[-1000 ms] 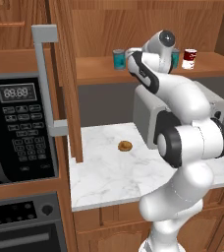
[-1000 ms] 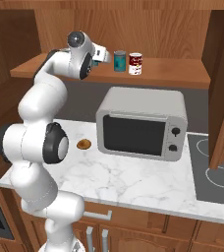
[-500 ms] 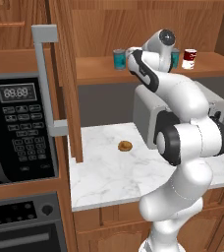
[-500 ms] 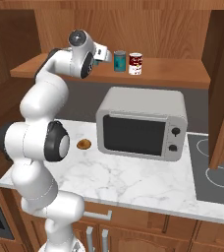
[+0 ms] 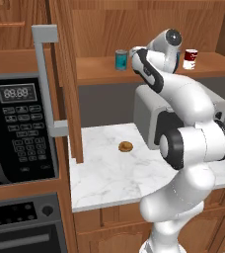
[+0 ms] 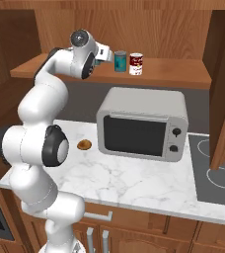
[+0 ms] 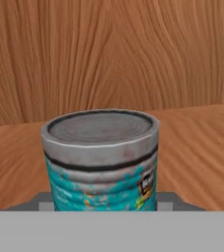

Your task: Stack two cans on top of the other two cans in the cabinet.

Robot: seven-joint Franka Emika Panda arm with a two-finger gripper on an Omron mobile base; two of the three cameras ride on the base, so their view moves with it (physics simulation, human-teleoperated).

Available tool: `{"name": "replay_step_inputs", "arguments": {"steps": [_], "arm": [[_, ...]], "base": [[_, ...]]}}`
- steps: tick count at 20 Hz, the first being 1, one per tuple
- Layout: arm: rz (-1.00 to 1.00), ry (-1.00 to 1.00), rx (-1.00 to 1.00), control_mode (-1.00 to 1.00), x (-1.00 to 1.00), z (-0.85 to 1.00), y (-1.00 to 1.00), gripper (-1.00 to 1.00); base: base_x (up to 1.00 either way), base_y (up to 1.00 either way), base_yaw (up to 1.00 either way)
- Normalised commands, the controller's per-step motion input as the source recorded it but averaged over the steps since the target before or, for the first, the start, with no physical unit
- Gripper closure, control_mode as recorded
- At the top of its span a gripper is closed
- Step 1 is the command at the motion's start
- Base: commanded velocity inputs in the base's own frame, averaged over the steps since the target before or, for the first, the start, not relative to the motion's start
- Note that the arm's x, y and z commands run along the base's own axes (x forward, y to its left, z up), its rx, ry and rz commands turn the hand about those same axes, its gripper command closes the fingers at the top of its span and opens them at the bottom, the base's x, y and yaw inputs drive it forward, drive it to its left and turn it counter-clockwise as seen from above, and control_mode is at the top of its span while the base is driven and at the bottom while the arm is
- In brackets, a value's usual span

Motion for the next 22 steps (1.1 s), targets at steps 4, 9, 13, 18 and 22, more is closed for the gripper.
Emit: {"name": "replay_step_inputs", "arguments": {"steps": [4, 9, 13, 18, 22], "arm": [[0.00, 0.00, 0.00, -1.00, -0.38, 0.11, -0.08, 1.00], [0.00, 0.00, 0.00, -1.00, -0.38, 0.12, -0.03, 1.00], [0.00, -0.01, 0.00, -1.00, -0.31, 0.22, -0.02, 1.00], [0.00, 0.00, 0.00, -1.00, -0.22, 0.24, 0.00, 1.00], [0.01, 0.00, 0.00, -1.00, -0.23, 0.13, 0.04, 1.00]], "base": [[0.00, 0.00, 0.00], [0.00, 0.00, 0.00], [0.00, 0.00, 0.00], [0.00, 0.00, 0.00], [0.00, 0.00, 0.00]]}}
